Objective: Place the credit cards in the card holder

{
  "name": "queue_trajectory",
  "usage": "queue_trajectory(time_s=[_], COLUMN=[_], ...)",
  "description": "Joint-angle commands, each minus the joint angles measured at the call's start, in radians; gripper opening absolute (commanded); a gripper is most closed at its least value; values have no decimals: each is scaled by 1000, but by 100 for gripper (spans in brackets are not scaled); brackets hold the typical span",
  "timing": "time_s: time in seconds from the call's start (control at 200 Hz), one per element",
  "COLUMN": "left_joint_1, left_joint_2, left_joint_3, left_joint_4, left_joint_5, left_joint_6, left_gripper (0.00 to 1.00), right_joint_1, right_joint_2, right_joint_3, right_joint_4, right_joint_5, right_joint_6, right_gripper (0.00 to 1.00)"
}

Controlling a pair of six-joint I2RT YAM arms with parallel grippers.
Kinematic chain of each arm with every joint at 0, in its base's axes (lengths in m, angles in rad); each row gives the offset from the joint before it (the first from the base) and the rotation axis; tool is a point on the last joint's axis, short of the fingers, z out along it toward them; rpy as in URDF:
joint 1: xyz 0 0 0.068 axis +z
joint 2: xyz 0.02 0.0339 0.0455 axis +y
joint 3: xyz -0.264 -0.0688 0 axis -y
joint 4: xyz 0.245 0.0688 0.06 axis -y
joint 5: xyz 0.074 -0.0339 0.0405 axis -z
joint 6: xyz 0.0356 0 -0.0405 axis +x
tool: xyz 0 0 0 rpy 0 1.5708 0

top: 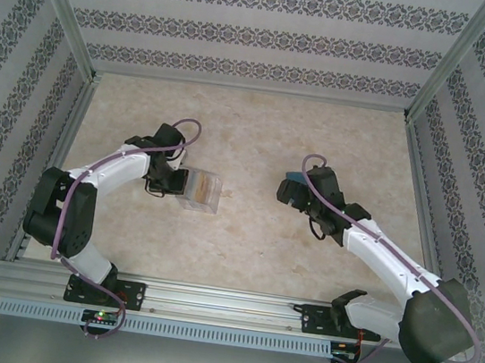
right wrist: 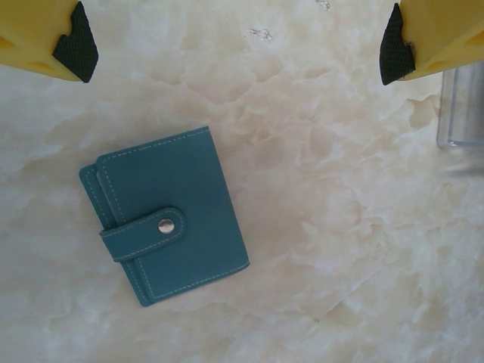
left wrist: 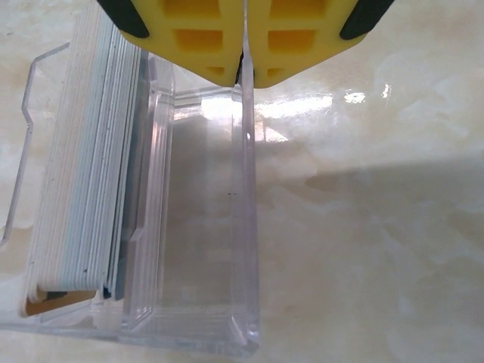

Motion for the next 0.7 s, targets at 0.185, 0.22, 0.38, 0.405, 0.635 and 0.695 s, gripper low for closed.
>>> queue_trajectory(time_s=[0.185, 0.22, 0.38, 0.405, 0.635, 0.695], left_joint_1=[-38, -39, -39, -39, -39, -39], left_joint_2=[-12, -17, -19, -19, 31, 41], left_joint_3=[30, 27, 34, 39, 132, 145], left_joint_4=[-23, -20, -14, -16, -43, -31], left_joint_5=[-61, -63, -44, -45, -82, -73], left_joint_6=[-50, -53, -38, -35, -26, -43], left_gripper=[2, 2, 1, 1, 0, 0], right_joint_1=[-33, -43, -77, -86, -177, -199], right_joint_2=[1, 5, 49, 64, 268, 321], right_joint_3=[0, 1, 10, 14, 194, 231], right_joint_4=[-16, -22, -18, -14, -155, -169], right_joint_5=[14, 8, -14, -15, -36, -47], right_joint_6=[7, 6, -80, -99, -299, -312], right_gripper=[98, 98, 98, 98, 98, 98])
